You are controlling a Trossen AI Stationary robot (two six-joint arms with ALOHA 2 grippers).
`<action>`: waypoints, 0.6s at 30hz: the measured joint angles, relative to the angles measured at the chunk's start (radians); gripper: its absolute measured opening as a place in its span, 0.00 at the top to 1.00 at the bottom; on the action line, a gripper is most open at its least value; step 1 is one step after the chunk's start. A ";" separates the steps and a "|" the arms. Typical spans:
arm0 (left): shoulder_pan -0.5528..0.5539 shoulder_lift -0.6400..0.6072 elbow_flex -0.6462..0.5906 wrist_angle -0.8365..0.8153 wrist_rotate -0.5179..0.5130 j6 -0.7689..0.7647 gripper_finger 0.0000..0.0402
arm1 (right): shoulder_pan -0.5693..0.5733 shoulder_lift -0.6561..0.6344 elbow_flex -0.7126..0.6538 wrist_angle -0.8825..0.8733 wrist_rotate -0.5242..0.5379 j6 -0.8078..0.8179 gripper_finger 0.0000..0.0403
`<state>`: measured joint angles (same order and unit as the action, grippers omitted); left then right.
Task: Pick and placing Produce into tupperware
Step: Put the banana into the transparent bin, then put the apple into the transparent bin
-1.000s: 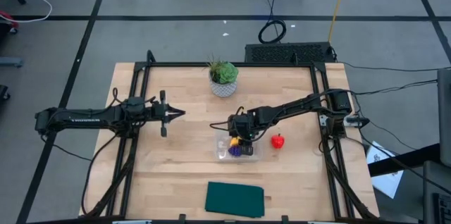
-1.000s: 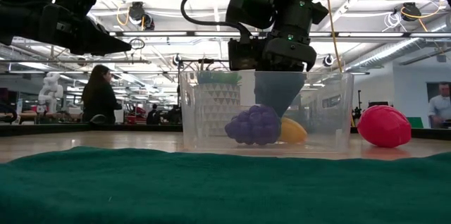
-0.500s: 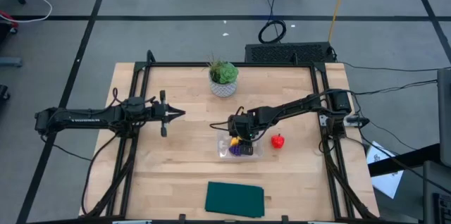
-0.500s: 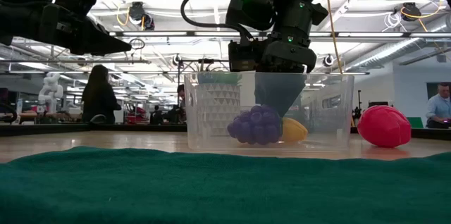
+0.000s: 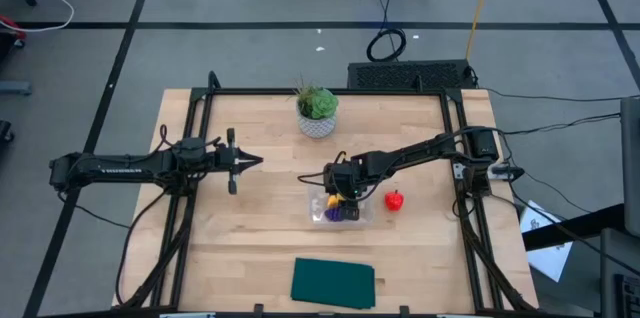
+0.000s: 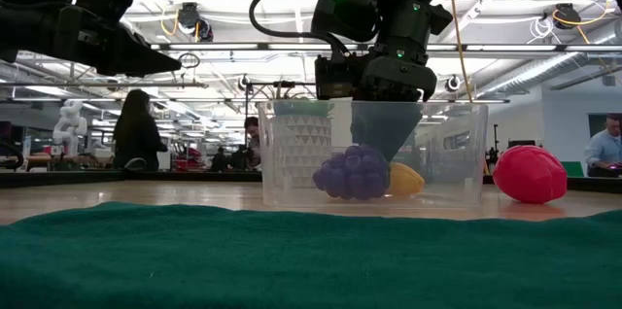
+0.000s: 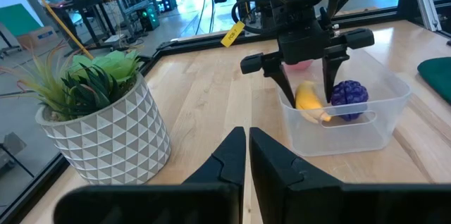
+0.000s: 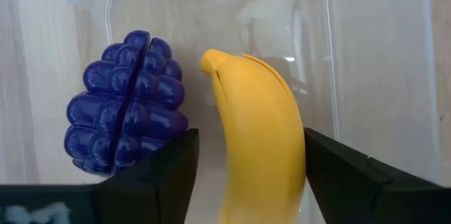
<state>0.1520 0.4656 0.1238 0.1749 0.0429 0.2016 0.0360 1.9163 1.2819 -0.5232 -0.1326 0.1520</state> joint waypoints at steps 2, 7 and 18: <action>0.000 0.000 0.000 0.000 0.000 0.000 0.94 | 0.000 0.000 0.000 0.000 0.000 0.000 0.40; 0.000 0.000 0.000 0.000 0.000 0.000 0.94 | 0.000 0.000 0.000 0.000 0.000 0.001 0.38; 0.000 0.000 0.000 -0.001 0.000 0.000 0.94 | 0.000 -0.060 0.001 -0.004 0.000 0.014 0.39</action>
<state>0.1520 0.4657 0.1238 0.1743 0.0429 0.2015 0.0360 1.8566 1.2827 -0.5271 -0.1322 0.1665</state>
